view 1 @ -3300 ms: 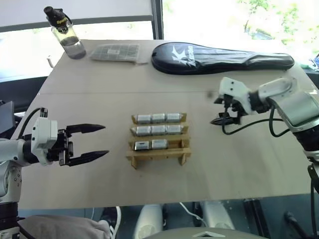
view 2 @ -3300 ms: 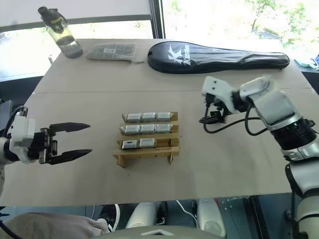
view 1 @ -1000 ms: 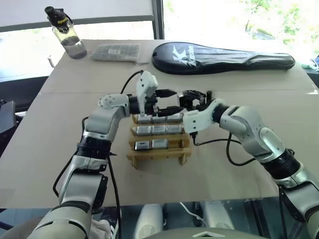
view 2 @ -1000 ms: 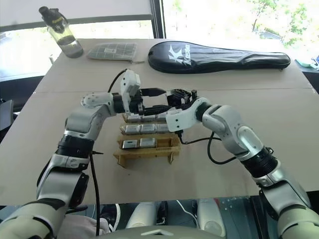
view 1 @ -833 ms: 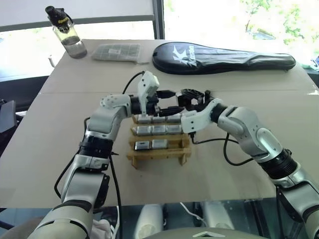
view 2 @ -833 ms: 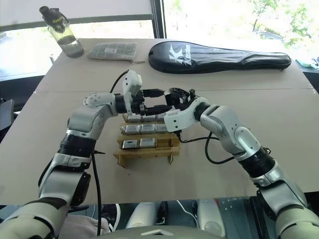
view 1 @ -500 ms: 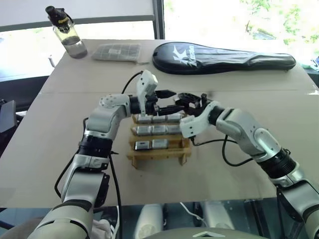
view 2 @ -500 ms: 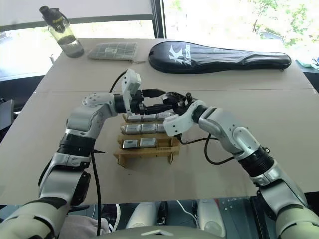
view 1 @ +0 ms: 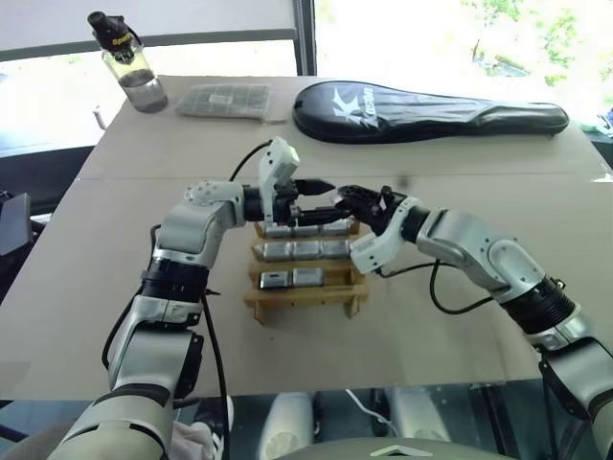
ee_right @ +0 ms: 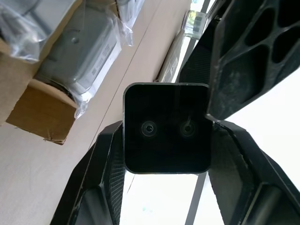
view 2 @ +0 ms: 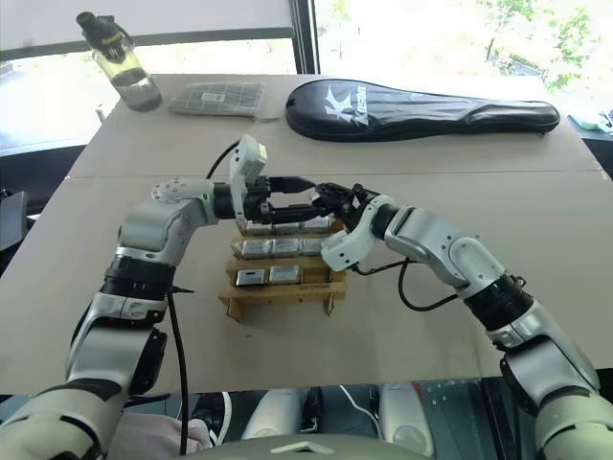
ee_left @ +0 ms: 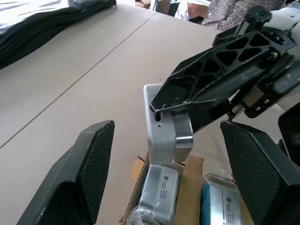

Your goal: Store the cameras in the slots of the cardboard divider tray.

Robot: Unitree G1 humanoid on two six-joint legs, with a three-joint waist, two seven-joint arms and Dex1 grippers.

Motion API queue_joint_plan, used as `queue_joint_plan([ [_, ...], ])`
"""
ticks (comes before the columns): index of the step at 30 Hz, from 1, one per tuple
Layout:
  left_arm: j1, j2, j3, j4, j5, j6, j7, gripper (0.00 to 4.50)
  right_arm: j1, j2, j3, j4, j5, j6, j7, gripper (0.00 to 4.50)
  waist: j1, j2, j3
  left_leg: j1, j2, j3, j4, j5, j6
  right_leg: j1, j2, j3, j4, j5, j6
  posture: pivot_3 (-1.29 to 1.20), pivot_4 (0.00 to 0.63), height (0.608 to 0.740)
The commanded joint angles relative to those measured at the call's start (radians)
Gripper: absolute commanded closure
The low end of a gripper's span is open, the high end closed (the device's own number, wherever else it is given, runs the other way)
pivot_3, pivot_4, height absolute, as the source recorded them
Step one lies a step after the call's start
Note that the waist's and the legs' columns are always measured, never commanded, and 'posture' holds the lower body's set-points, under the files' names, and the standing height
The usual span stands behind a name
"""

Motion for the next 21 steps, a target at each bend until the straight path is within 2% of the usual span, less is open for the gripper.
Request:
queue_joint_plan([
  [1,-0.016,0.011,-0.004,-0.034,-0.008,0.011,-0.018,0.76,-0.027,-0.003,-0.017,-0.008,-0.004,-0.024,-0.030,2.58,0.000,0.000,0.000,0.000,0.000,0.000,0.000,0.000,0.000,0.000,0.000,0.000,0.000,0.000,0.000,0.00,0.150,0.740],
  [2,-0.017,0.014,-0.006,-0.035,-0.010,0.025,-0.021,1.28,-0.028,-0.002,-0.017,-0.003,-0.006,-0.027,-0.034,2.58,0.000,0.000,0.000,0.000,0.000,0.000,0.000,0.000,0.000,0.000,0.000,0.000,0.000,0.000,0.000,0.00,0.150,0.740],
  [3,-0.018,0.015,-0.006,-0.035,-0.011,0.034,-0.023,1.49,-0.029,-0.002,-0.018,0.001,-0.008,-0.029,-0.036,2.58,0.000,0.000,0.000,0.000,0.000,0.000,0.000,0.000,0.000,0.000,0.000,0.000,0.000,0.000,0.000,0.00,0.150,0.740],
  [4,-0.017,0.017,-0.006,-0.034,-0.008,0.035,-0.025,1.90,-0.029,0.001,-0.020,0.003,-0.008,-0.028,-0.039,2.58,0.000,0.000,0.000,0.000,0.000,0.000,0.000,0.000,0.000,0.000,0.000,0.000,0.000,0.000,0.000,0.00,0.150,0.740],
  [8,-0.013,0.024,-0.014,-0.037,-0.004,0.040,-0.034,3.72,-0.030,0.010,-0.022,0.006,-0.008,-0.028,-0.040,2.58,-0.001,0.000,0.000,0.000,0.000,0.000,0.000,0.000,0.000,0.000,0.000,0.000,0.000,0.000,0.000,0.00,0.150,0.740],
  [9,-0.012,0.025,-0.015,-0.038,-0.004,0.043,-0.036,3.85,-0.031,0.012,-0.022,0.008,-0.009,-0.028,-0.040,2.58,0.000,0.000,0.000,0.000,0.000,0.000,0.000,0.000,0.000,0.000,0.000,0.000,0.000,0.000,0.000,0.00,0.150,0.740],
  [18,0.002,0.032,-0.031,-0.050,0.012,0.037,-0.039,3.85,-0.016,0.018,-0.048,-0.009,0.017,-0.022,-0.039,2.58,0.000,0.000,0.000,0.000,0.000,0.000,0.000,0.000,0.000,0.000,0.000,0.000,0.000,0.000,0.000,0.00,0.150,0.740],
  [19,0.002,0.032,-0.031,-0.049,0.013,0.035,-0.037,3.85,-0.011,0.018,-0.054,-0.017,0.020,-0.019,-0.043,1.52,0.000,0.000,0.000,0.000,0.000,0.000,0.000,0.000,0.000,0.000,0.000,0.000,0.000,0.000,0.000,0.00,0.150,0.740],
  [20,-0.001,0.031,-0.030,-0.045,0.014,0.029,-0.037,3.85,-0.007,0.023,-0.062,-0.023,0.043,-0.010,-0.028,1.36,0.000,0.000,0.000,0.000,0.000,0.000,0.000,0.000,0.000,0.000,0.000,0.000,0.000,0.000,0.000,0.00,0.150,0.740],
  [21,-0.003,0.030,-0.030,-0.043,0.015,0.026,-0.037,3.85,-0.004,0.026,-0.067,-0.026,0.060,-0.004,-0.016,0.97,0.000,0.000,0.000,0.000,0.000,0.000,0.000,0.000,0.000,0.000,0.000,0.000,0.000,0.000,0.000,0.00,0.150,0.740],
])
